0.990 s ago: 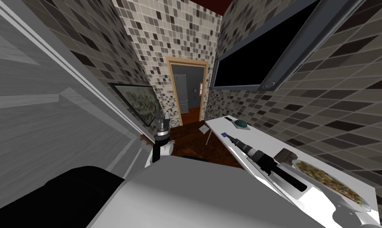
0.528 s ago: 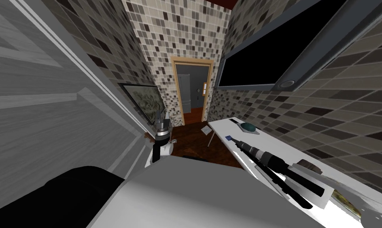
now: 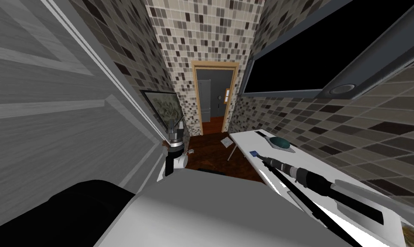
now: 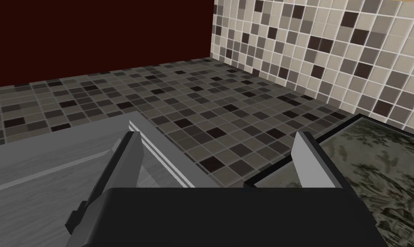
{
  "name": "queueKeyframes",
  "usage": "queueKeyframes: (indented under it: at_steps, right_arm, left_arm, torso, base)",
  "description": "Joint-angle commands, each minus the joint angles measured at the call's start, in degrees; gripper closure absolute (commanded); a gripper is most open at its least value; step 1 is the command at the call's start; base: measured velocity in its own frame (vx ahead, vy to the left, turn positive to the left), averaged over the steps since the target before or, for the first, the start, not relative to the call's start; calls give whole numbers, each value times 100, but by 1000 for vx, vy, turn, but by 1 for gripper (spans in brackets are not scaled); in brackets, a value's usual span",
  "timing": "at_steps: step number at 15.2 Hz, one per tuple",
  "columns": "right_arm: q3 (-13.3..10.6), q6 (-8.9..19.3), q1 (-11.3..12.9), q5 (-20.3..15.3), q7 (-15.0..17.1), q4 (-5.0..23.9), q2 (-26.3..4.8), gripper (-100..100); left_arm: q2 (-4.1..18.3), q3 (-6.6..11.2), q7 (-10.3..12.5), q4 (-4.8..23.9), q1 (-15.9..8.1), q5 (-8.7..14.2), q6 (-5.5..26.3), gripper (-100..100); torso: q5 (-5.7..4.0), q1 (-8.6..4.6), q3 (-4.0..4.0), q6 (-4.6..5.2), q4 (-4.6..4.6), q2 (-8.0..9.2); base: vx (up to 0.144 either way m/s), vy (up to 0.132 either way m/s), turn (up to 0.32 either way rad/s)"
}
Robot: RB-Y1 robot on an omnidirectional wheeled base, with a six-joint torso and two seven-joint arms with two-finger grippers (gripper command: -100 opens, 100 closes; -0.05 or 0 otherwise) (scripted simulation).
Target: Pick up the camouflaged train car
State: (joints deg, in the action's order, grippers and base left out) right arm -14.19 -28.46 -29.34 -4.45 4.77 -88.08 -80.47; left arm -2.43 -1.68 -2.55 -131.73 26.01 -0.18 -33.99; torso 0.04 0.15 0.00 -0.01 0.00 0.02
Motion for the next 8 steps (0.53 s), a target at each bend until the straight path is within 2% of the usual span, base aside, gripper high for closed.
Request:
queueKeyframes:
  at_steps: [1, 3, 4, 5, 8]
  right_arm:
    - [-109, -74, -139, -89, 25, 199, -286, -100]
    - [-109, -74, -139, -89, 25, 199, -408, -100]
    - [-211, -114, -216, -159, 61, 344, -619, -100]
    - [-211, -114, -216, -159, 61, 344, -651, -100]
    - [-421, -194, -381, -300, 130, 607, -1047, -100]
  left_arm:
    - [0, 0, 0, 0, 0, 0, 0, 0]
    - [0, 0, 0, 0, 0, 0, 0, 0]
    - [0, 0, 0, 0, 0, 0, 0, 0]
    - [0, 0, 0, 0, 0, 0, 0, 0]
    - [0, 0, 0, 0, 0, 0, 0, 0]
  torso:
    - [0, 0, 0, 0, 0, 0]
    - [1, 2, 4, 0, 2, 6]
    - [1, 2, 5, 3, 2, 8]
    - [1, 5, 6, 1, 3, 11]
    - [2, 9, 12, 2, 5, 21]
  base:
    - [-22, 17, 197]
    - [-22, 13, 91]
    - [-30, 24, 99]
    - [-38, 27, 118]
    - [-58, 30, 145]
